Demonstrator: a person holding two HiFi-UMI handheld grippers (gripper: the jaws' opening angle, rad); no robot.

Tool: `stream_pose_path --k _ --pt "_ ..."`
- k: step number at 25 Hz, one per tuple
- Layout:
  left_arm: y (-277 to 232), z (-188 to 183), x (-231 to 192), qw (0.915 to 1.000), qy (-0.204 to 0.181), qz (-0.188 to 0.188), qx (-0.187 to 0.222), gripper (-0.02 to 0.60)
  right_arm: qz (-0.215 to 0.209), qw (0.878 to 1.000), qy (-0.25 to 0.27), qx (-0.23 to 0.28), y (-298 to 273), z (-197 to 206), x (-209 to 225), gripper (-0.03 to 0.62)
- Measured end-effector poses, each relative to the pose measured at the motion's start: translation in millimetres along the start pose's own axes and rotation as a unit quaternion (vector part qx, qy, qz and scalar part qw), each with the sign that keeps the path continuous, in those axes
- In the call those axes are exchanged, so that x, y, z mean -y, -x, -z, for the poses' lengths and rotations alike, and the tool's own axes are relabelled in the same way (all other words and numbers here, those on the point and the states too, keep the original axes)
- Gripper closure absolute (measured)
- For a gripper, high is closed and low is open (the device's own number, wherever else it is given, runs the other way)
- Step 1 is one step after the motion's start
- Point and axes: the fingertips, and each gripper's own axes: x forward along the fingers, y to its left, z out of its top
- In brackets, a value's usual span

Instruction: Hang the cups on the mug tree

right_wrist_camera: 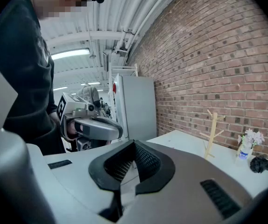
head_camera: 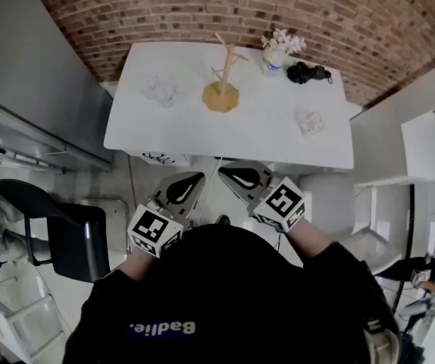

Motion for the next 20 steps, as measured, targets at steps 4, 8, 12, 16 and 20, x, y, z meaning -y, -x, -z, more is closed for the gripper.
stream_pose_path --k 4,8,12,16,20 --pt "0.1 1.0 6.8 0.9999 0.005 0.003 -0.011 0.581 -0.004 1.0 0.005 -0.013 3.8 7.4 -2.3 0.566" --pt "-1.7 2.4 11.2 0.9999 0.006 0.001 -0.01 0.581 -0.009 1.0 0.002 -0.005 7.7 8.3 -2.5 0.566" --pt "-4.4 2.4 18.5 0.9999 0.003 0.0 -0.011 0.581 -0.012 1.0 0.002 -0.008 13.9 12.6 -0.8 0.566" --pt "-8.9 -1.4 23.7 0.9997 0.006 -0.007 -0.021 0.581 -0.02 1.0 0.0 0.0 22.6 15.2 3.8 0.565" --pt "-10.9 1.7 15.6 0.9993 0.011 -0.033 -0.014 0.581 -0.031 0.999 -0.003 0.006 22.6 22.8 10.3 0.565"
